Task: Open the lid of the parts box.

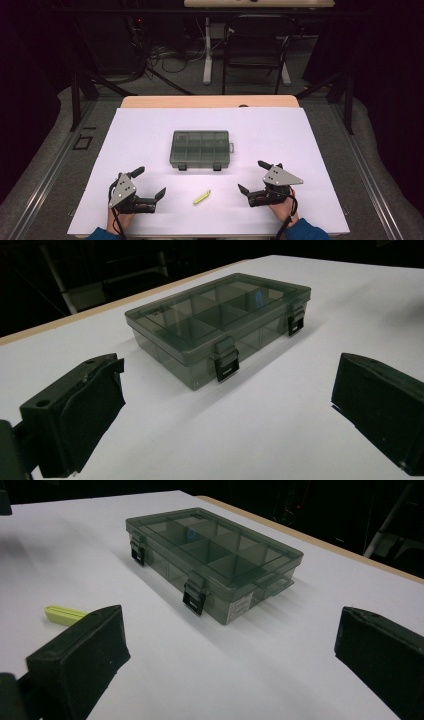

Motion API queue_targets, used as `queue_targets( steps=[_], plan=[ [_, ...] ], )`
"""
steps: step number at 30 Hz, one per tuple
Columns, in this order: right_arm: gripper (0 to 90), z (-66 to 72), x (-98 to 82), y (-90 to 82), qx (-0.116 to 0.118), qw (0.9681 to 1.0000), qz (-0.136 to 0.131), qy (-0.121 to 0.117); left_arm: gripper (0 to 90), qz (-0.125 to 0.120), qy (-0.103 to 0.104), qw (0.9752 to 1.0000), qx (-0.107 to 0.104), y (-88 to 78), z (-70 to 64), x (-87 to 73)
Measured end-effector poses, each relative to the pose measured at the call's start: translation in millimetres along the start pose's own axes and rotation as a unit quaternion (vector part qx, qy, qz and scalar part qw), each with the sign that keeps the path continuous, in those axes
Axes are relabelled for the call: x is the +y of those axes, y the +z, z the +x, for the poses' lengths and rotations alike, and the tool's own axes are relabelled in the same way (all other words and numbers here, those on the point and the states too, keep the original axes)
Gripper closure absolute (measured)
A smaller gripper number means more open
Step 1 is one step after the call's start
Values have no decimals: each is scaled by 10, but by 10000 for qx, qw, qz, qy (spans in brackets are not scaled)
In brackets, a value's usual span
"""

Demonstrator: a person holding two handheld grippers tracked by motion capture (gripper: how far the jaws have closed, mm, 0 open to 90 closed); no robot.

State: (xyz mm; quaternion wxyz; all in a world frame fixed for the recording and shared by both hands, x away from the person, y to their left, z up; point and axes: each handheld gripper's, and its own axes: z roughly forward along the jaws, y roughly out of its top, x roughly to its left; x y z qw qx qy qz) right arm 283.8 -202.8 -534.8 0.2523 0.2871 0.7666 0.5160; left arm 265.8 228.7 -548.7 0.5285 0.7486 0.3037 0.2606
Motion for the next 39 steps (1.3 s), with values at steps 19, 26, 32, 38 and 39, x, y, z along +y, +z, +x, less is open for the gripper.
queue_targets(
  steps=[19,26,32,38,39],
  plan=[
    [0,-228,194,363,247,9988,344,240,4,143,-31,9998,-146,348,234,252],
    [0,-314,271,520,426,9970,494,415,0,485,-75,9984,-269,574,377,299],
    [0,-341,319,618,512,9962,603,371,0,602,-56,9970,-479,687,471,339],
    [3,-371,356,741,655,9931,890,399,1,706,-325,9953,-569,834,541,351],
    [4,-376,355,763,667,9924,963,377,2,841,-242,9944,-591,857,532,346]
  ],
)
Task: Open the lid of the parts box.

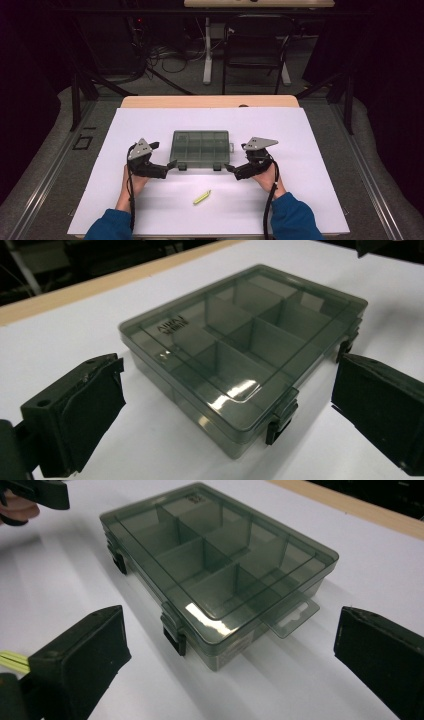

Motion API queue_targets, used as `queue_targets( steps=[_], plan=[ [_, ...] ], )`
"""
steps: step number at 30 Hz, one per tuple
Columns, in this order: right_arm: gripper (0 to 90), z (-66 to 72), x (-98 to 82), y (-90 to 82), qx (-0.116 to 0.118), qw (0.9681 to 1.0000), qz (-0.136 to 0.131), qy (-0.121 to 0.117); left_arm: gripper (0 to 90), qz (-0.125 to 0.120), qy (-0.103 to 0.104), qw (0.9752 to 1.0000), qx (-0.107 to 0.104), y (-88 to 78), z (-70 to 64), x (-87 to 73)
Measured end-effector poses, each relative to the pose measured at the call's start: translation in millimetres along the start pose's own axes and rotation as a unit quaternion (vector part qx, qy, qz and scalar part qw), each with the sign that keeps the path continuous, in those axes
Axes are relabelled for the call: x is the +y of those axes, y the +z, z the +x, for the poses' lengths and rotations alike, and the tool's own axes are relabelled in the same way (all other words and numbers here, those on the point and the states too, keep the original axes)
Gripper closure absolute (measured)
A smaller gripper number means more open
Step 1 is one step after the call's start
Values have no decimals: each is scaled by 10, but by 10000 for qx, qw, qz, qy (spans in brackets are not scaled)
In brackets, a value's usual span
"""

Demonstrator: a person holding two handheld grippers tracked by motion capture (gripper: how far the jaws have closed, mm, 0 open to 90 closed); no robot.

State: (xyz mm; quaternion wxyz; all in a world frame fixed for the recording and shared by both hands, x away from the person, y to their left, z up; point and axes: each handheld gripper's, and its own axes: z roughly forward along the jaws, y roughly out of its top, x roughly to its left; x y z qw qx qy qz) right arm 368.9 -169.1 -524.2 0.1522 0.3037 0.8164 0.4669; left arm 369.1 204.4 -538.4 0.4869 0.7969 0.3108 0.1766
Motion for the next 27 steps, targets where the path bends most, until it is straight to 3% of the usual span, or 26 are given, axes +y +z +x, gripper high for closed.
queue_targets(
  steps=[2,4,6,7,14,17,21,27],
  plan=[
    [10,-13,-1,29,61,9999,73,33,1,55,-42,9998,-166,24,6,-12],
    [43,-17,-8,71,133,9998,176,17,1,130,58,9996,-234,44,-6,-11],
    [59,-12,-12,91,152,9996,244,15,1,264,285,9991,-196,65,-29,-12],
    [91,-5,-19,111,169,9994,292,-28,3,254,304,9991,-169,68,-24,-19],
    [152,2,-6,194,163,9986,472,-193,36,336,200,9991,-184,110,47,-93],
    [193,4,-1,248,182,9977,591,-261,67,410,255,9987,-187,114,64,-107],
    [226,-1,-14,260,187,9977,609,-218,136,443,234,9985,-213,117,72,-118],
    [302,8,-43,283,133,9981,582,-170,169,568,291,9974,-329,151,80,-163]
  ],
)
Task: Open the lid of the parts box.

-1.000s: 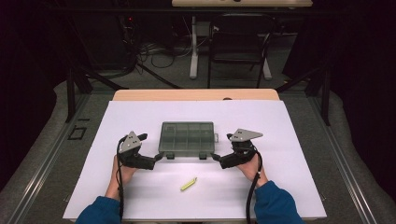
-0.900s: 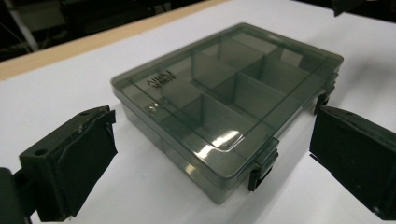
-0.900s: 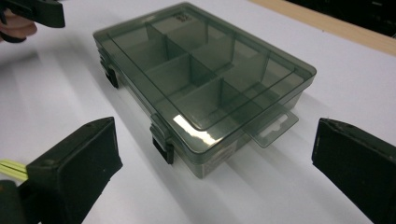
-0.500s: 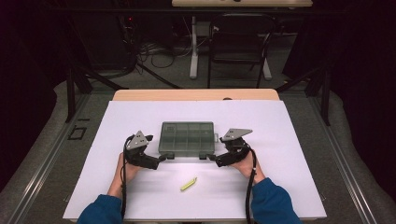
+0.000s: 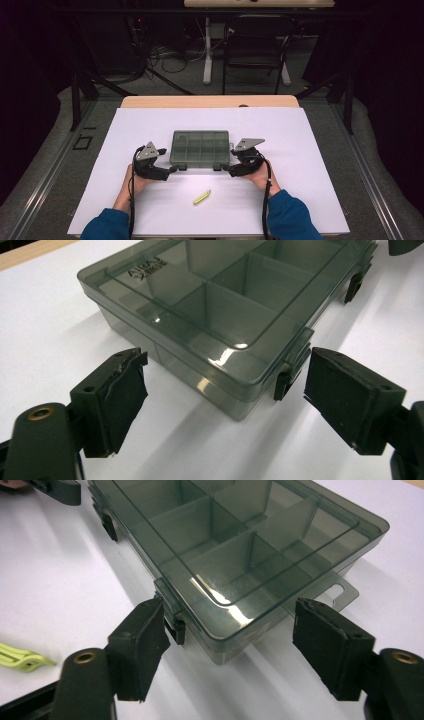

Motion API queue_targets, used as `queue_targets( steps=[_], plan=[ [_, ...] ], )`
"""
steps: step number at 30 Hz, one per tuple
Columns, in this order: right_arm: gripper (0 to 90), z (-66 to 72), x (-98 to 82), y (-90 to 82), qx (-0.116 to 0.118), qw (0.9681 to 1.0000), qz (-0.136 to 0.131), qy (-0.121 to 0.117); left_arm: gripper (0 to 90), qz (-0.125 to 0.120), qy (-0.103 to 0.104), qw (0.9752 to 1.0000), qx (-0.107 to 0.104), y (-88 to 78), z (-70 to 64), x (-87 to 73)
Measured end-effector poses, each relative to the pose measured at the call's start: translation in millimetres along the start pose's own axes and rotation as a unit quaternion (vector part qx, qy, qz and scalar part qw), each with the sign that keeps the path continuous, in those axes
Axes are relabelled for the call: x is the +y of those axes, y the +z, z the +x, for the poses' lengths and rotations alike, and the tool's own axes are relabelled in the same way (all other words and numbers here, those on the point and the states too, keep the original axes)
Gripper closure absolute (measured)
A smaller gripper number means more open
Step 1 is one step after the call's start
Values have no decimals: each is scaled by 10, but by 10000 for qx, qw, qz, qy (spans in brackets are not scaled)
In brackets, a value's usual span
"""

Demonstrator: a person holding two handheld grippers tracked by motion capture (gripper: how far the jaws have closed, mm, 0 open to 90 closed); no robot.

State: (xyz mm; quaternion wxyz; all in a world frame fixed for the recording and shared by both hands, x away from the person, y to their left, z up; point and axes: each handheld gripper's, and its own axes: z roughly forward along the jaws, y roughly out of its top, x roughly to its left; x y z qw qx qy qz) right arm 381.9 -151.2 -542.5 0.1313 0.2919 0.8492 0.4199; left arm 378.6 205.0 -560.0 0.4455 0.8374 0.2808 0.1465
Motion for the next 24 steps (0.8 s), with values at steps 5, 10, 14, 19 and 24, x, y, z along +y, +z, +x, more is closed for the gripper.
queue_targets(
  steps=[5,10,14,19,24],
  plan=[
    [332,0,-22,24,1,10000,45,-36,219,48,10,10000,-83,13,-11,2],
    [370,8,-26,20,-46,10000,30,-69,288,49,-23,9999,-104,4,4,-14],
    [379,5,-34,19,-39,10000,37,-73,302,-14,-26,9998,-175,-3,11,-20],
    [382,3,-37,21,-30,9999,73,-79,327,23,41,9997,-254,4,11,-24],
    [391,1,-52,32,-36,9999,59,-105,369,31,77,9996,-266,-17,25,-41]
  ],
)
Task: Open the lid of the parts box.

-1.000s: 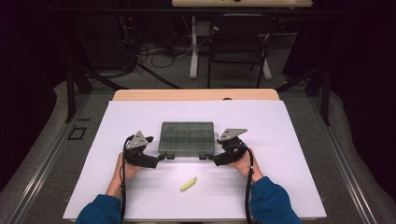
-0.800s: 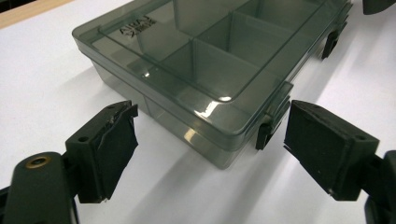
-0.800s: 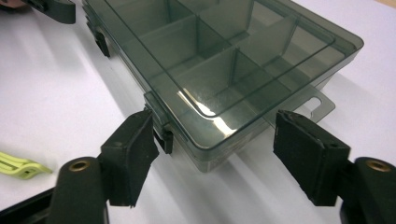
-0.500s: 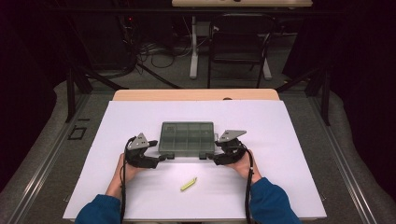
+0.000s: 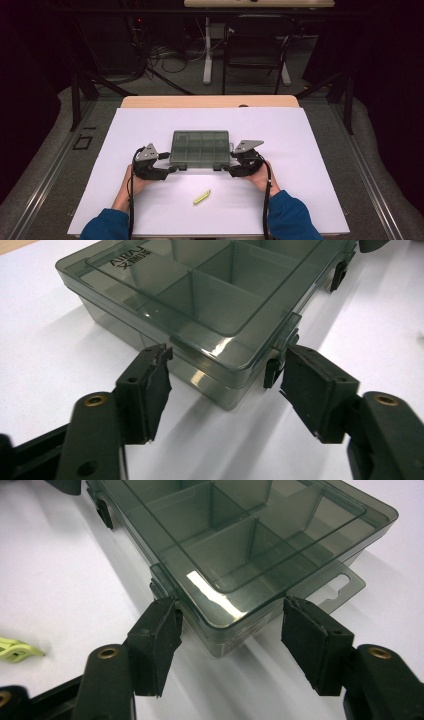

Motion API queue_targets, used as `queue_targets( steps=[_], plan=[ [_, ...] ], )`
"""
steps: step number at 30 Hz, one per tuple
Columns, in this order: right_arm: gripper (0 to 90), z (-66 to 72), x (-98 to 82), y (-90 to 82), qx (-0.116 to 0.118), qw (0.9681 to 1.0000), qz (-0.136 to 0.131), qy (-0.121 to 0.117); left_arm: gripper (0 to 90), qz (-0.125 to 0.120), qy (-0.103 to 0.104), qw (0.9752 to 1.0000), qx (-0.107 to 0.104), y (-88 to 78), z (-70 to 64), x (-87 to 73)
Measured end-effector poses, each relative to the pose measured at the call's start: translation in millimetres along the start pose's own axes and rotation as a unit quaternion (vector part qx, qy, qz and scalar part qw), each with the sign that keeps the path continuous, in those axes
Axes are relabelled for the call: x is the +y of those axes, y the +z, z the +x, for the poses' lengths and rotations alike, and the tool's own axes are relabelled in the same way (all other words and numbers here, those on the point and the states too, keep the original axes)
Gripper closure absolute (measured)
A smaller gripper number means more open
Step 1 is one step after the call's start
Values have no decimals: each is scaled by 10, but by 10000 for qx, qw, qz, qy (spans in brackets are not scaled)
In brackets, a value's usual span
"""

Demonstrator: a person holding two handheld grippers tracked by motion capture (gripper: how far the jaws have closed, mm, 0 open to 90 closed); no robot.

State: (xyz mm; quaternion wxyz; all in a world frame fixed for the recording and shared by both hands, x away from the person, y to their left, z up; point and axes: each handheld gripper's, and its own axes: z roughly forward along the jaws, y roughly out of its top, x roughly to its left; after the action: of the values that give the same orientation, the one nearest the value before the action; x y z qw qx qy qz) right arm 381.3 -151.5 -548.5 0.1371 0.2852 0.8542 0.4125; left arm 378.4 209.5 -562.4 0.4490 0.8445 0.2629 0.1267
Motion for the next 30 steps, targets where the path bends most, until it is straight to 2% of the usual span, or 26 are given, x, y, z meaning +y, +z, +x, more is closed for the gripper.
queue_targets(
  steps=[5,11,16,21,24,30],
  plan=[
    [426,-11,-6,-7,-2,10000,15,-6,407,-16,-19,10000,-14,2,11,-17],
    [414,-4,-8,6,-11,10000,80,-9,408,28,51,10000,49,10,2,-12],
    [423,1,-11,16,-50,10000,79,-33,448,42,102,9999,109,7,-2,-17],
    [424,1,-15,18,-35,10000,73,-24,447,45,112,9999,106,7,-4,-18],
    [397,2,-15,32,-29,10000,74,29,369,120,131,9997,172,23,-12,-11],
    [396,8,-14,38,-55,9999,85,29,407,102,115,9997,167,30,-29,-3]
  ],
)
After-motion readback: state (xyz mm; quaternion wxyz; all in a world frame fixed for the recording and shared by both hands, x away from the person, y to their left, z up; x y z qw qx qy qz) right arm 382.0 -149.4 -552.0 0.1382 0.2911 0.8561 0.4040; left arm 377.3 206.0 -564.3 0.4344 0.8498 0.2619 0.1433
